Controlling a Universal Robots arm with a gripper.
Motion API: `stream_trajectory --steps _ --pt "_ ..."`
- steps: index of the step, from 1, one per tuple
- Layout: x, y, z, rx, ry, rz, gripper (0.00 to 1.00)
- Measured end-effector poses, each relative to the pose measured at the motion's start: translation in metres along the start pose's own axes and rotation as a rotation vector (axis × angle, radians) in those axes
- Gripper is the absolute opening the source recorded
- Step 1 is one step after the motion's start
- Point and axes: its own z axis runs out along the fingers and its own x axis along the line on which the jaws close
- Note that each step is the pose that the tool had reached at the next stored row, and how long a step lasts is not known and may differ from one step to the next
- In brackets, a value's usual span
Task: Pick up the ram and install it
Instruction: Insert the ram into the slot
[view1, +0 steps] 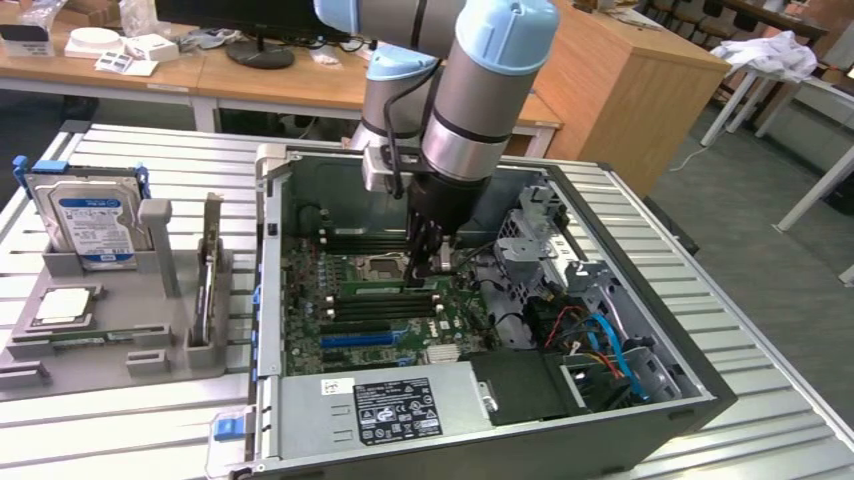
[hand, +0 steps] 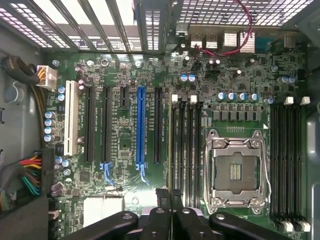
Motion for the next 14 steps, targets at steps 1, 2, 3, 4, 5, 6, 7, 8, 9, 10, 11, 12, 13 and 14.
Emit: stream_trajectory --steps 1,2,3,4,5,6,7,8,9,10,11,12,13,14 --pt "0.0000 0.0000 0.0008 0.0000 0.0000 0.000 0.12" --pt "0.0000 -0.0001 0.0015 0.0000 -0.0001 0.000 0.12" --pt "0.0001 -0.0001 0.0022 0.0000 -0.0001 0.001 0.12" --pt "0.0001 -0.0001 0.0029 0.0000 -0.0001 0.001 0.12" --pt "0.0001 -0.0002 0.0035 0.0000 0.0000 0.001 0.12" --pt "0.0001 -0.0002 0.0042 0.0000 -0.0001 0.001 0.12" --pt "0.0001 -0.0002 0.0048 0.0001 -0.0001 0.001 0.12" --pt "0.0001 -0.0002 0.0055 0.0001 -0.0001 0.002 0.12" --pt "0.0001 -0.0003 0.0061 0.0001 -0.0001 0.002 0.12" --pt "0.0001 -0.0003 0.0067 0.0000 -0.0001 0.002 0.12" --pt "0.0002 -0.0003 0.0074 0.0000 -0.0001 0.002 0.12" --pt "0.0002 -0.0003 0.0080 0.0000 -0.0001 0.003 0.12" --pt "0.0002 -0.0004 0.0087 0.0001 -0.0002 0.003 0.12" --pt "0.0002 -0.0004 0.0094 0.0001 -0.0002 0.003 0.12"
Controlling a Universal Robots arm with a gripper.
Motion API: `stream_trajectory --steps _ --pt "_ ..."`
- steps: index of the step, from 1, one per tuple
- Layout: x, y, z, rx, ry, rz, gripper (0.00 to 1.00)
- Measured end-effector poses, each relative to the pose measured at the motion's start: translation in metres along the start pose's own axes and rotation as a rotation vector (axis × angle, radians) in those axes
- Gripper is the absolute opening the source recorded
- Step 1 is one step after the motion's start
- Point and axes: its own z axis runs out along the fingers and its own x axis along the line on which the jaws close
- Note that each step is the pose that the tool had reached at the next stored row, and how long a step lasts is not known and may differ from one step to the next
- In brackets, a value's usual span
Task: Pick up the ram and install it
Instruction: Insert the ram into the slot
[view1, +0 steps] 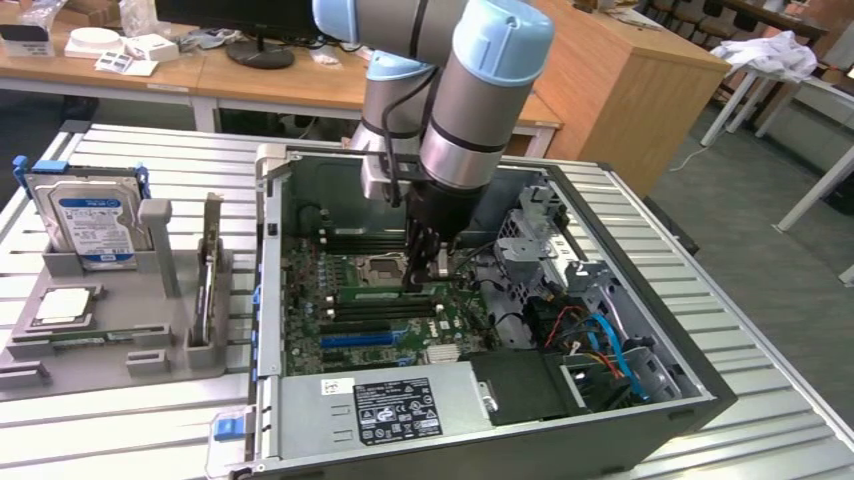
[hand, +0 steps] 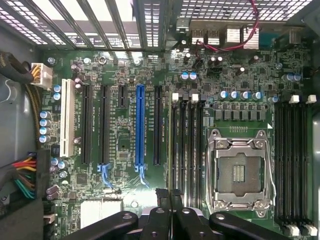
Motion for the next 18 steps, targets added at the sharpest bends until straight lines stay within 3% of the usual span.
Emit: stream_trajectory --steps 18 --pt "-0.0056 -0.0001 0.0029 0.0001 0.0000 0.001 0.12"
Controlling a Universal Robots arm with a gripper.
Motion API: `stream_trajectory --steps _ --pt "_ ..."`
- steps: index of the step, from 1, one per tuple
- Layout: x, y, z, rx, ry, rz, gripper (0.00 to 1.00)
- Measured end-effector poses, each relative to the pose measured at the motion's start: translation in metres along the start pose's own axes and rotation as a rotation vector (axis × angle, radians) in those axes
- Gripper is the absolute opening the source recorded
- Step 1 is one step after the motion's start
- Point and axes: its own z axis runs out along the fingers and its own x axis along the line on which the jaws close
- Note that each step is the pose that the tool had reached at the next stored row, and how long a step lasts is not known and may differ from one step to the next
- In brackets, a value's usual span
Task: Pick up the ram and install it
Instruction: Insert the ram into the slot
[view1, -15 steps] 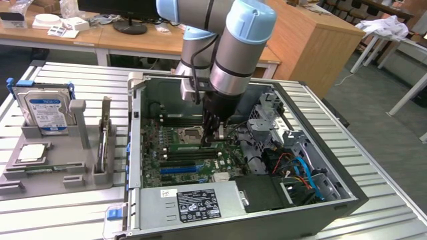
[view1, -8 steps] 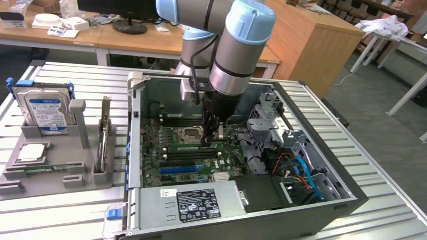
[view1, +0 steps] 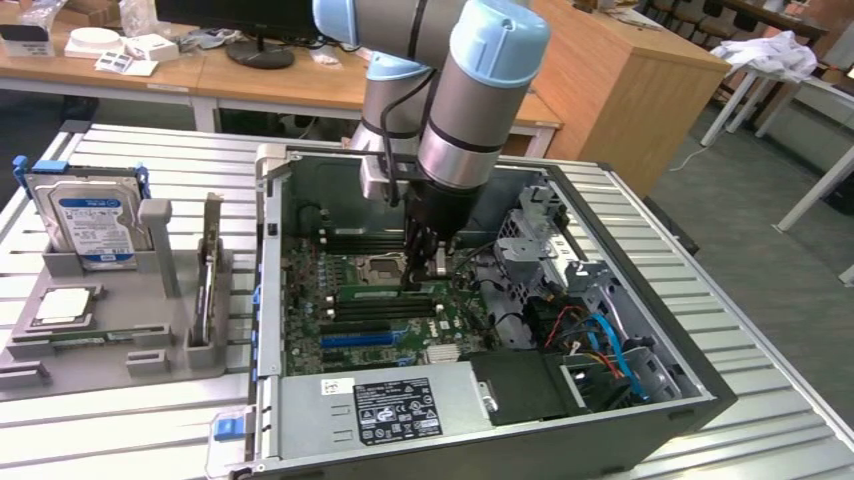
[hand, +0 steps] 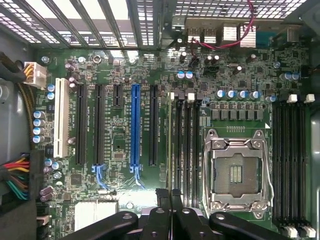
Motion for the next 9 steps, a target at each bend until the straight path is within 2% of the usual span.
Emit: stream_trajectory --steps 9 --pt "-0.0002 0.0000 0.0002 0.0003 0.0000 0.000 0.12"
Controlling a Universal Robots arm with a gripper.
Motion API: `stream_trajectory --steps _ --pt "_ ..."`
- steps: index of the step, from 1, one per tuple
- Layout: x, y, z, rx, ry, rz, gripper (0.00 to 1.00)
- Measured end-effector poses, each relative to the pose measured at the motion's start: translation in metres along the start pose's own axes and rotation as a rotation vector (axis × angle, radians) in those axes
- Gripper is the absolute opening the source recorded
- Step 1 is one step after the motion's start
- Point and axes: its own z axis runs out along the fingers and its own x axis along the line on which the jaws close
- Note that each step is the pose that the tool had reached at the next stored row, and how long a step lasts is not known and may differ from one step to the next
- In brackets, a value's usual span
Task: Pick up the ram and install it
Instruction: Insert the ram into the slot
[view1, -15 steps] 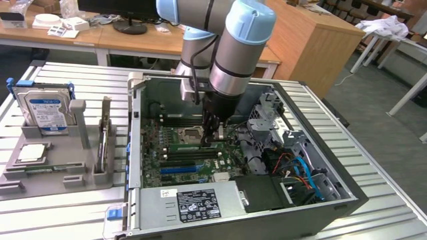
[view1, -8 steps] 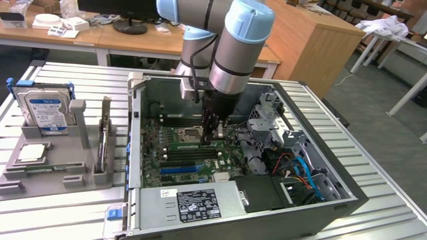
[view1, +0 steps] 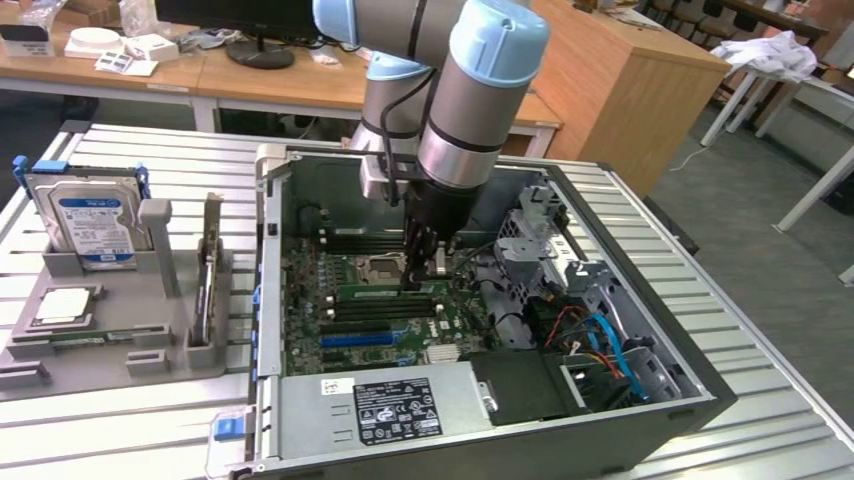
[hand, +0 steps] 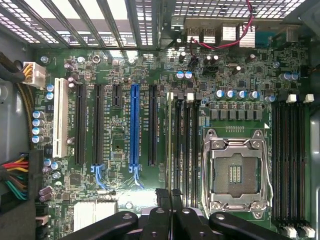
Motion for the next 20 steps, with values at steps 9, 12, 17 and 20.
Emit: stream_trajectory --steps 9,12,17,20 --pt "0.000 -0.0003 0.0073 0.0017 -0.0001 0.000 0.12" --pt "0.000 -0.0003 0.0074 0.0017 0.0000 0.000 0.12" --pt "0.000 -0.0004 0.0088 0.0018 -0.0002 0.000 0.12" --pt "0.000 -0.0004 0.0109 0.0017 0.0000 0.000 0.12"
